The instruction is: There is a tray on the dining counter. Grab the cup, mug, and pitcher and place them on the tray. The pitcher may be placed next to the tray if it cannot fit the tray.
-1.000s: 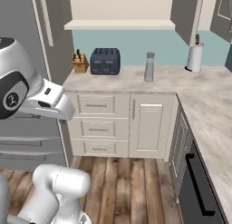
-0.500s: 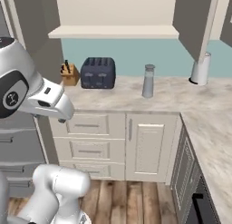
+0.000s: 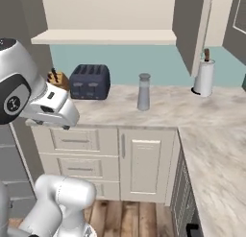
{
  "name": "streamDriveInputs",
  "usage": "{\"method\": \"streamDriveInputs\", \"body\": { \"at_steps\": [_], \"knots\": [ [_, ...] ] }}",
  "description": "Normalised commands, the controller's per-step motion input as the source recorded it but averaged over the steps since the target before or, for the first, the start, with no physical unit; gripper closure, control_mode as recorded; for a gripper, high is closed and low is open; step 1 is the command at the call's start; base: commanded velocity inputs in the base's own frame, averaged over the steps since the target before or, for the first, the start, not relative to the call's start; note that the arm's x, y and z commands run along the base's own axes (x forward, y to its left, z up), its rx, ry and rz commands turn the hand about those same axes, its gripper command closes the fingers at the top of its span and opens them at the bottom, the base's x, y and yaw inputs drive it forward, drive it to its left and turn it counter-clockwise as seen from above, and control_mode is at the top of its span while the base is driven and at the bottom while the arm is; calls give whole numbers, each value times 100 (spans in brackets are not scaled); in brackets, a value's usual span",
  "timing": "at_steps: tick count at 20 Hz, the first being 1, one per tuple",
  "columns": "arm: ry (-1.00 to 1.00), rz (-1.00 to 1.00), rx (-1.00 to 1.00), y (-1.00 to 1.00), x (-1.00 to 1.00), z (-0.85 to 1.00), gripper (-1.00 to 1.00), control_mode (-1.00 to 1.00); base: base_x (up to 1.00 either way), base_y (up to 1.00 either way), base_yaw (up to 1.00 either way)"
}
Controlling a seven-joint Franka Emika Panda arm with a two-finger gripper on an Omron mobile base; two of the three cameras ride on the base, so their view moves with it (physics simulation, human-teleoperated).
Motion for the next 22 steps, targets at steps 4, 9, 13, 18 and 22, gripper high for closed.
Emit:
{"method": "streamDriveInputs", "body": {
  "at_steps": [4,9,13,18,22],
  "knots": [
    [0,0,0,0,0,0,-100,100,48,-18,7],
    [0,0,0,0,0,0,-100,100,71,0,17],
    [0,0,0,0,0,0,-100,100,78,0,20],
    [0,0,0,0,0,0,-100,100,61,0,16],
    [0,0,0,0,0,0,-100,100,67,0,12]
  ]
}}
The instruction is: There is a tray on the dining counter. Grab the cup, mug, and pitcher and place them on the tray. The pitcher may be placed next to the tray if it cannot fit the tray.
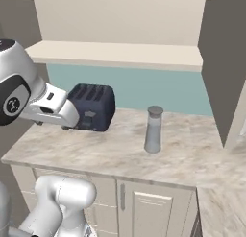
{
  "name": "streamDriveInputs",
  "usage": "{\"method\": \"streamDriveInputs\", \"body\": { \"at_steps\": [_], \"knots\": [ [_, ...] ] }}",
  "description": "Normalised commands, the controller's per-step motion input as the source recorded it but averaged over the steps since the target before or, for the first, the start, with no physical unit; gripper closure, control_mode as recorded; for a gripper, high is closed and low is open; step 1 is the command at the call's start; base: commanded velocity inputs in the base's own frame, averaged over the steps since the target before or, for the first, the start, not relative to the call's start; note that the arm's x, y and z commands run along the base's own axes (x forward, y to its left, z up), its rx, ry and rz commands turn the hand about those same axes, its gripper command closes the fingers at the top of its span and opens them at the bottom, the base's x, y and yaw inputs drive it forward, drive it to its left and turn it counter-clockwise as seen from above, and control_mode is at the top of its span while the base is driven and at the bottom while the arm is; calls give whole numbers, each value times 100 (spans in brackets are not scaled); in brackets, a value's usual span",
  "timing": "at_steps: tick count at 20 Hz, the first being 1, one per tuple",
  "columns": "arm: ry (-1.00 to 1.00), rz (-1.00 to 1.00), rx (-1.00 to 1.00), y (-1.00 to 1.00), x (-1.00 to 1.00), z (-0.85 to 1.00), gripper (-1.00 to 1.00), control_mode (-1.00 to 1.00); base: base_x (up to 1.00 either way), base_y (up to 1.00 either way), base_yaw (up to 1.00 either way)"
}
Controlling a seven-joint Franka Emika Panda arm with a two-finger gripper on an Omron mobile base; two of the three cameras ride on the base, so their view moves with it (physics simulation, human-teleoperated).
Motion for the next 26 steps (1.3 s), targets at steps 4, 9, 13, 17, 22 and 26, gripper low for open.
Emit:
{"method": "streamDriveInputs", "body": {
  "at_steps": [4,9,13,17,22,26],
  "knots": [
    [0,0,0,0,0,0,-100,100,53,0,13],
    [0,0,0,0,0,0,-100,100,44,-4,11],
    [0,0,0,-16,3,-13,-100,-100,11,-10,0],
    [0,-7,0,-58,0,-24,-100,-100,0,0,0],
    [0,-3,0,-67,0,-32,-100,-100,0,0,0],
    [3,0,0,-57,0,-33,-100,-100,0,0,0]
  ]
}}
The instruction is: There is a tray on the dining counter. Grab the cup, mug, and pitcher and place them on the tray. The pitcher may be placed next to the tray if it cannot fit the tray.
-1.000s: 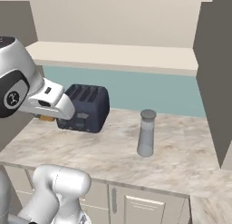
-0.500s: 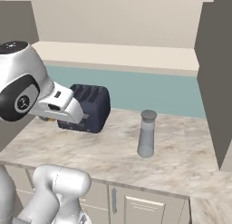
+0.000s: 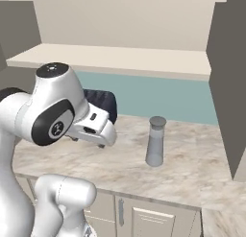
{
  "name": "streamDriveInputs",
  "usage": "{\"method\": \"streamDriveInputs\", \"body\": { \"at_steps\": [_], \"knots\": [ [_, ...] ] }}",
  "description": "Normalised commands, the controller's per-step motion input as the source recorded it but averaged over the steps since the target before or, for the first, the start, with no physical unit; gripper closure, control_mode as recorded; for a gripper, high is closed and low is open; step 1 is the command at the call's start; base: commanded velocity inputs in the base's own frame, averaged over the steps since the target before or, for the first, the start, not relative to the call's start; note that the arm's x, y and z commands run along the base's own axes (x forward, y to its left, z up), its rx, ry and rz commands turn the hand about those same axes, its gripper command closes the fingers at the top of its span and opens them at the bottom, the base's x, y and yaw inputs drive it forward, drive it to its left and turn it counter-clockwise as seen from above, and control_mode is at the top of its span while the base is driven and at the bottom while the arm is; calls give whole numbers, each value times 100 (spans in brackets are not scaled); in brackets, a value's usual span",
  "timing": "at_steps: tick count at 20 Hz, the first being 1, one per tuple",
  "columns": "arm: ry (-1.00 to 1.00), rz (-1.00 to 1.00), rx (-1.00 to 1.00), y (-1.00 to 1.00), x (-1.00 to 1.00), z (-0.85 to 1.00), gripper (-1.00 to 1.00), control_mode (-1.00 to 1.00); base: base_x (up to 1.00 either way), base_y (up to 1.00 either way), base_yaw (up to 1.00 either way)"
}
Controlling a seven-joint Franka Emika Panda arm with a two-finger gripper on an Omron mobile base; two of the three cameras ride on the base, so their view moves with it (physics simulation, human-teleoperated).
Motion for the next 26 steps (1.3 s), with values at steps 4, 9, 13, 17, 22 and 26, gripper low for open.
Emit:
{"method": "streamDriveInputs", "body": {
  "at_steps": [4,9,13,17,22,26],
  "knots": [
    [4,0,0,-53,13,-27,-100,-100,0,0,0],
    [5,0,0,-41,31,-22,-100,-100,0,0,0],
    [5,0,0,-35,31,-19,-100,-100,0,0,0],
    [8,1,0,-28,30,-14,-100,-100,0,0,0],
    [6,2,0,-19,34,-23,-100,-100,0,0,0],
    [5,1,0,-10,37,-20,-100,-100,0,0,0]
  ]
}}
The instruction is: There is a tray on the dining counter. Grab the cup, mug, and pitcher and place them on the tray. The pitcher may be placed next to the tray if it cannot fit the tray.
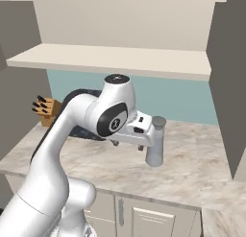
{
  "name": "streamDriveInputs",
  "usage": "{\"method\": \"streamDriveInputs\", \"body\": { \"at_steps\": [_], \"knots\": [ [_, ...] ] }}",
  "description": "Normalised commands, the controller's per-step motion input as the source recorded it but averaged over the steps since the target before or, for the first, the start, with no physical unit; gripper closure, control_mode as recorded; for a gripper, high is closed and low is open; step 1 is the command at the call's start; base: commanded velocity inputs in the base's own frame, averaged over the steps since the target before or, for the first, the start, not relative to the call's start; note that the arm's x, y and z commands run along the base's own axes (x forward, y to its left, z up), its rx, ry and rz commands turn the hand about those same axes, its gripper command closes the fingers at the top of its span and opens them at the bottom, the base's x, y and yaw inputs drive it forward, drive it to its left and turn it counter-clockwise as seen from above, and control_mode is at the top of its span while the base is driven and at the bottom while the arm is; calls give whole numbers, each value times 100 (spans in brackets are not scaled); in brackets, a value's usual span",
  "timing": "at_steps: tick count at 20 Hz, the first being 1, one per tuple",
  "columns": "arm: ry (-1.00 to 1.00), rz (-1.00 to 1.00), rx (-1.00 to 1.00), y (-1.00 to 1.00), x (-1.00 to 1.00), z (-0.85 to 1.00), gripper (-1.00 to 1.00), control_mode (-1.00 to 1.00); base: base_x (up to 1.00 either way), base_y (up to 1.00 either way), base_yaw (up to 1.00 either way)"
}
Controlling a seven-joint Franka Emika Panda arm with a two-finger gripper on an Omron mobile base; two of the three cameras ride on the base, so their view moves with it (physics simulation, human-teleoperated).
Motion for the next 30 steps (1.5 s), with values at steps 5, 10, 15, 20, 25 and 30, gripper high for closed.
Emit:
{"method": "streamDriveInputs", "body": {
  "at_steps": [5,10,15,20,25,30],
  "knots": [
    [8,0,0,-9,35,-16,-100,-100,0,0,0],
    [8,0,0,-14,30,-18,-100,-100,0,0,0],
    [5,0,0,-23,14,-16,-100,-100,0,0,0],
    [0,3,0,-30,15,-20,-100,-100,0,0,0],
    [-1,12,3,-16,24,-28,-100,-100,0,0,0],
    [-2,13,1,-17,26,-21,-100,-100,0,0,0]
  ]
}}
